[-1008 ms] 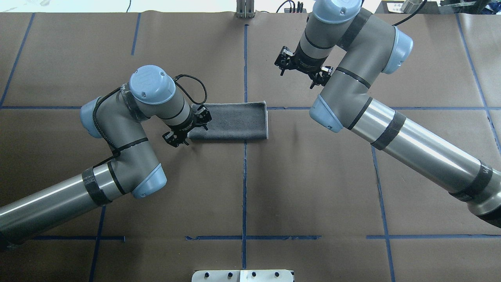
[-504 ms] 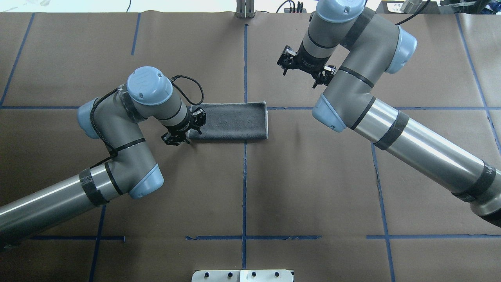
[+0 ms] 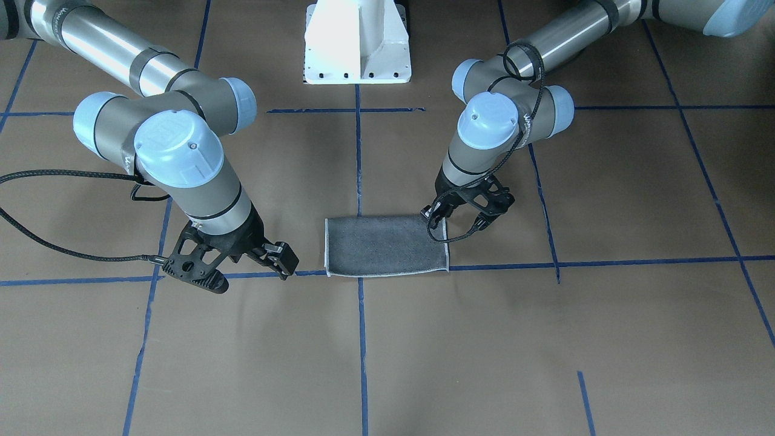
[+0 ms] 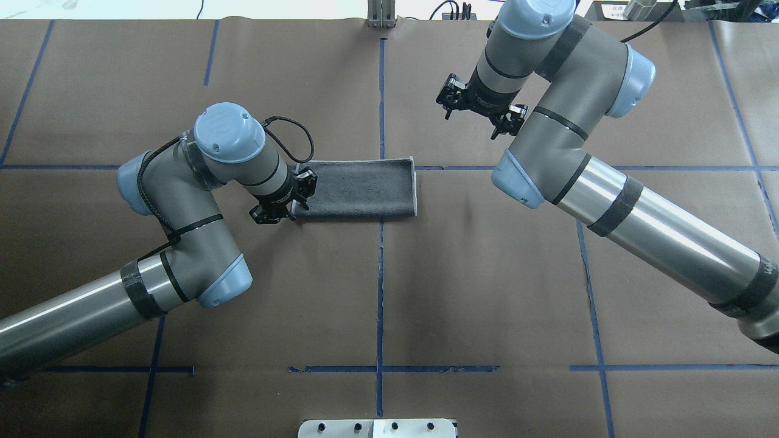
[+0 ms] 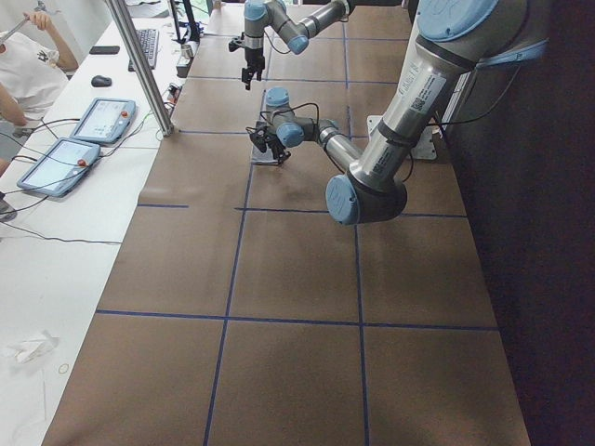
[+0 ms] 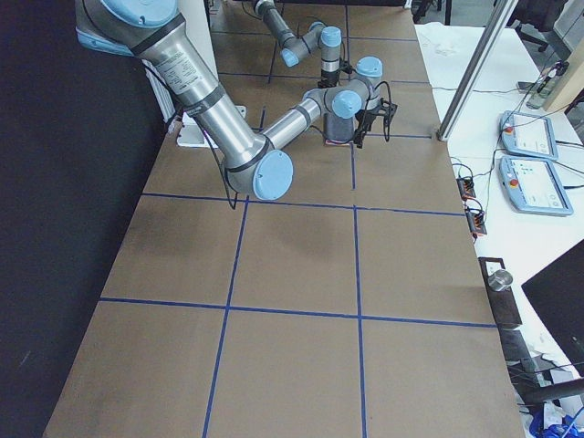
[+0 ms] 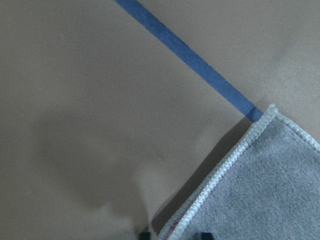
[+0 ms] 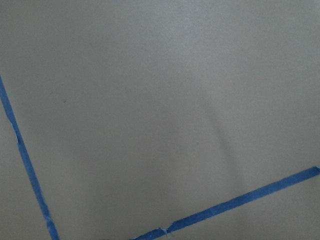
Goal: Fold towel twice with both arms
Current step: 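Lift the held end with the left gripper and fold it over the other end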
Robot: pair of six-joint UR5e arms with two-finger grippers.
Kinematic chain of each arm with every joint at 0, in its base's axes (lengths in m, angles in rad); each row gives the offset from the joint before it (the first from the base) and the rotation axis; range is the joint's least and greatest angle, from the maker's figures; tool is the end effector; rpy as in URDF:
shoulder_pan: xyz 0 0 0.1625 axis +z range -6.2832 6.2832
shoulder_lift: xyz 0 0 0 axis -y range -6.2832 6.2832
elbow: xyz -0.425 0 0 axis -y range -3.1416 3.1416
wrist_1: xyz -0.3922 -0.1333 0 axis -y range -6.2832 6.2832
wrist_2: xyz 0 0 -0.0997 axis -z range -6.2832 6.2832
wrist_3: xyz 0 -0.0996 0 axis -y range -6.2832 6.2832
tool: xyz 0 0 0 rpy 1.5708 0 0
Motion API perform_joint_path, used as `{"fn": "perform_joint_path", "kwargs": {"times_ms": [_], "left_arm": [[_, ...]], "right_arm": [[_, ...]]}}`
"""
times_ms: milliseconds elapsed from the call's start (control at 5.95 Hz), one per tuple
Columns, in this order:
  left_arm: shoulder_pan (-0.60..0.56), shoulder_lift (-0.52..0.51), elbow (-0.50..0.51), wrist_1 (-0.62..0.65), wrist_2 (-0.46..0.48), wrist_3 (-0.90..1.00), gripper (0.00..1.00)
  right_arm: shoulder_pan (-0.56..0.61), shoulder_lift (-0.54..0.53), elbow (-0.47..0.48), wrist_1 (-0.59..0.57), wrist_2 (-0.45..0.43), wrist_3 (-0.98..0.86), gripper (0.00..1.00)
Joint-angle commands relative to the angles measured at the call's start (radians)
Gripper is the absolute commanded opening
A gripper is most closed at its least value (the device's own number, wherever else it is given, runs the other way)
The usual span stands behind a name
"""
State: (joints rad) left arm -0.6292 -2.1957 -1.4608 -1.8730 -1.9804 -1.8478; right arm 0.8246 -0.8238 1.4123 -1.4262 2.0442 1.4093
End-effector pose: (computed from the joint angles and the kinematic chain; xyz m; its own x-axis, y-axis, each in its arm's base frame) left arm 0.5309 -0.5023 0.3039 0.4488 -0.6369 -0.6268 0.4447 0.7676 -0.4616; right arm -0.4435 -0.6092 0.2558 0.5697 0.4054 0.7149 -0.3595 0.9052 -0.2268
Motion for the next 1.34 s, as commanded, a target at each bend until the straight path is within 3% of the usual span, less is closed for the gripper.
{"fn": "perform_joint_path", "kwargs": {"times_ms": [0,336,672,1008,1176], "left_arm": [[0.002,-0.003,-0.001,0.000,-0.002,0.004,0.00],[-0.018,-0.021,-0.036,0.014,-0.011,0.004,0.00],[-0.015,-0.163,-0.004,0.067,-0.003,-0.002,0.00],[0.023,-0.429,0.299,0.043,0.018,-0.004,0.00],[0.054,-0.488,0.401,-0.027,0.062,-0.007,0.00]], "right_arm": [[0.005,-0.006,0.002,0.001,0.002,-0.012,1.00],[0.037,-0.046,0.020,0.001,0.023,-0.074,1.00],[0.086,-0.217,0.174,0.000,0.086,-0.186,1.00],[0.113,-0.395,0.323,0.000,0.110,-0.263,1.00],[0.122,-0.455,0.353,0.000,0.110,-0.307,1.00]]}}
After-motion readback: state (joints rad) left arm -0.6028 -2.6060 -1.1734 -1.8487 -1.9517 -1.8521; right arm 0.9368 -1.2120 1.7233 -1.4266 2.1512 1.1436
